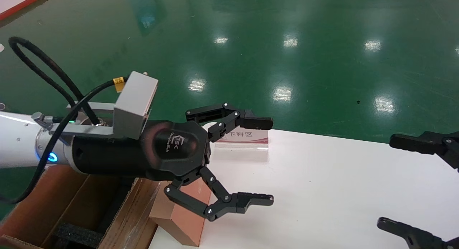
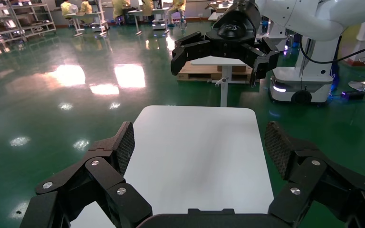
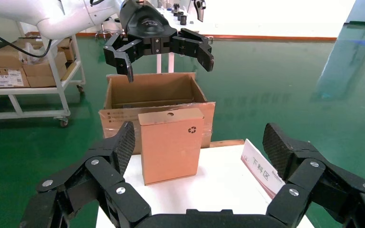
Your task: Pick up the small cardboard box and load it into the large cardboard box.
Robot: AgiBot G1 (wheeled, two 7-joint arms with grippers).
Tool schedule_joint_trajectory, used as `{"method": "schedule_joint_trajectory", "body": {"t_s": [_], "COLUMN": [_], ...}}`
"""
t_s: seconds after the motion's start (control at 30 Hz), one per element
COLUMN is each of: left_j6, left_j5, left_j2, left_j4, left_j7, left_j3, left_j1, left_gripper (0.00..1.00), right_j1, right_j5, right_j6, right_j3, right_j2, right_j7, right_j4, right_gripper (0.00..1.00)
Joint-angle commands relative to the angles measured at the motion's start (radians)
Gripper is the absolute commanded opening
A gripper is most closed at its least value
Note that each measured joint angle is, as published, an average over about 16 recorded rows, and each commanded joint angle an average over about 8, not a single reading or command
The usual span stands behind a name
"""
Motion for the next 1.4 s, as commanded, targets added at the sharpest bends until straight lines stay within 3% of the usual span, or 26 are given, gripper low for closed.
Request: {"method": "schedule_joint_trajectory", "body": {"t_s": [0.03, 0.53, 0.8, 1.1, 1.4], "left_j6": [0.0, -0.003, -0.015, 0.078, 0.098], "left_j5": [0.0, 0.02, 0.195, 0.587, 0.717], "left_j2": [0.0, -0.007, -0.045, 0.006, 0.064], "left_j4": [0.0, -0.001, -0.039, -0.065, -0.067], "left_j7": [0.0, -0.013, -0.124, -0.411, -0.701], "left_j3": [0.0, 0.008, 0.079, 0.316, 0.684], "left_j1": [0.0, -0.007, -0.101, -0.42, -0.726], "left_gripper": [1.0, 1.0, 1.0, 1.0, 1.0], "right_j1": [0.0, 0.0, 0.001, 0.001, 0.001], "right_j5": [0.0, 0.0, 0.0, 0.001, 0.001], "right_j6": [0.0, 0.0, 0.0, 0.0, 0.0], "right_j3": [0.0, 0.0, -0.001, -0.002, -0.002], "right_j2": [0.0, 0.0, 0.0, 0.0, 0.001], "right_j7": [0.0, 0.0, -0.001, -0.001, -0.001], "right_j4": [0.0, 0.0, -0.001, -0.001, -0.001], "right_gripper": [1.0, 1.0, 1.0, 1.0, 1.0]}}
